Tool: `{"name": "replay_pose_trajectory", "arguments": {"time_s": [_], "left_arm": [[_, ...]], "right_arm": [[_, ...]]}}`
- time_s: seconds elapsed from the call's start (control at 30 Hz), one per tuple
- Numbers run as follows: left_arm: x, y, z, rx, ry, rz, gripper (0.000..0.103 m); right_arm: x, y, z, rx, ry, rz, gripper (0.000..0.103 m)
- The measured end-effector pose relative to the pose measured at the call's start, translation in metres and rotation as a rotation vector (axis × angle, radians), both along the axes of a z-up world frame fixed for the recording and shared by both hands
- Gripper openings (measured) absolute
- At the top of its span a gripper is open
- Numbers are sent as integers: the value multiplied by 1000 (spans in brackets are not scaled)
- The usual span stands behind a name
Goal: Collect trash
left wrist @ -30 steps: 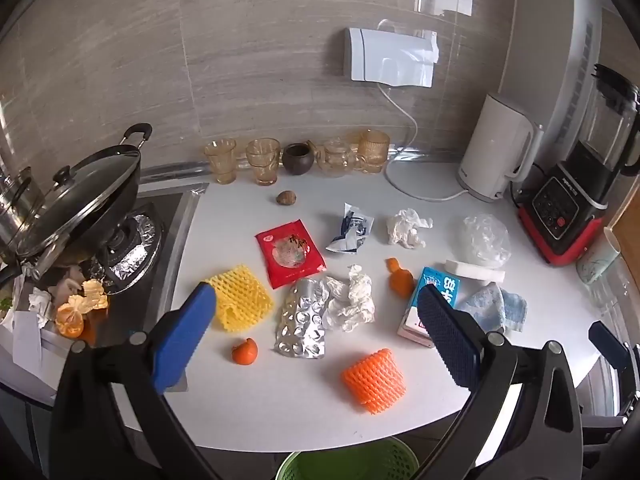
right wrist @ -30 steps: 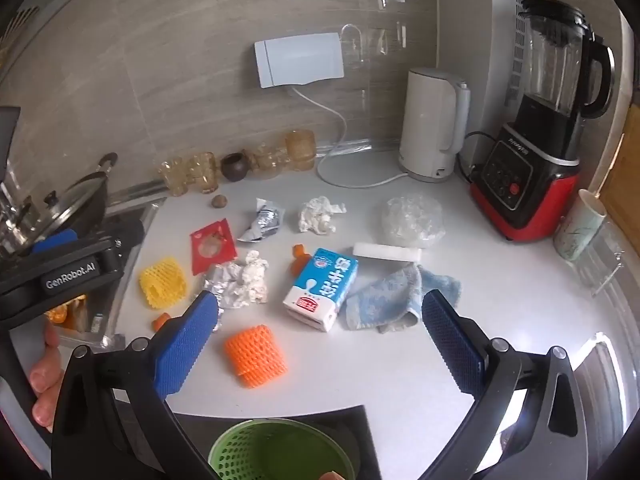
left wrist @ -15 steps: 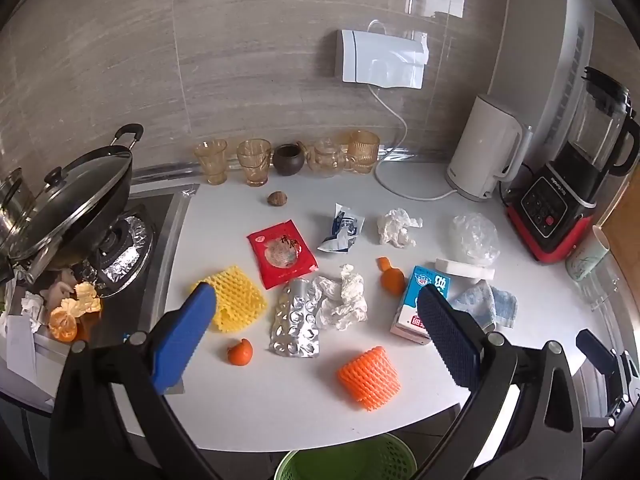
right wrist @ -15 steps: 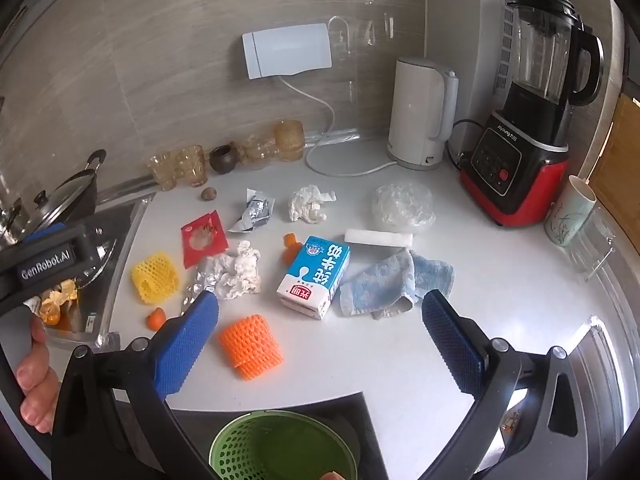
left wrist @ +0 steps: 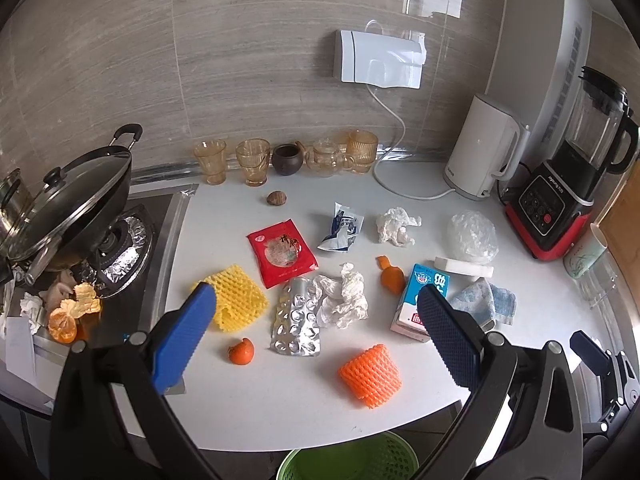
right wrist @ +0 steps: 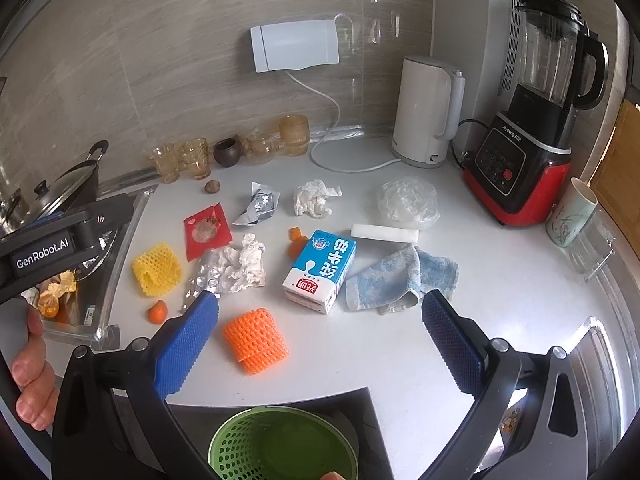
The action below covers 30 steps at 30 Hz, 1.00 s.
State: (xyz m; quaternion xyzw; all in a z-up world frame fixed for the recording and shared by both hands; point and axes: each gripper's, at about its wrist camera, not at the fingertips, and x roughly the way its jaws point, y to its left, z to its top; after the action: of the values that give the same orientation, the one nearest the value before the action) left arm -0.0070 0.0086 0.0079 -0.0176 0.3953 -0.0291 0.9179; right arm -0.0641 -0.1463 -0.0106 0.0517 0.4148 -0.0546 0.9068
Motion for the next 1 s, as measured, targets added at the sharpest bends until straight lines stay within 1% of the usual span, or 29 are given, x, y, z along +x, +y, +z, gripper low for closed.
{"name": "replay_pose_trajectory", "arguments": {"time_s": [0.27,0.6,0.7,1.0], "left_arm": [[-5,-2,-2,7,1,-7,97],[0,3,-2,5,9,-3,97],[-9,-4,-7,9,2,-7,97],[-9,-2,-8,9,6,-3,97]], "right_arm": [[0,3,0,0,1,-4,101],[-2,4,1,-5,6,2,101],[-2,5,1,-9,7,4,101],[2,5,-1,6,12,3,101]]}}
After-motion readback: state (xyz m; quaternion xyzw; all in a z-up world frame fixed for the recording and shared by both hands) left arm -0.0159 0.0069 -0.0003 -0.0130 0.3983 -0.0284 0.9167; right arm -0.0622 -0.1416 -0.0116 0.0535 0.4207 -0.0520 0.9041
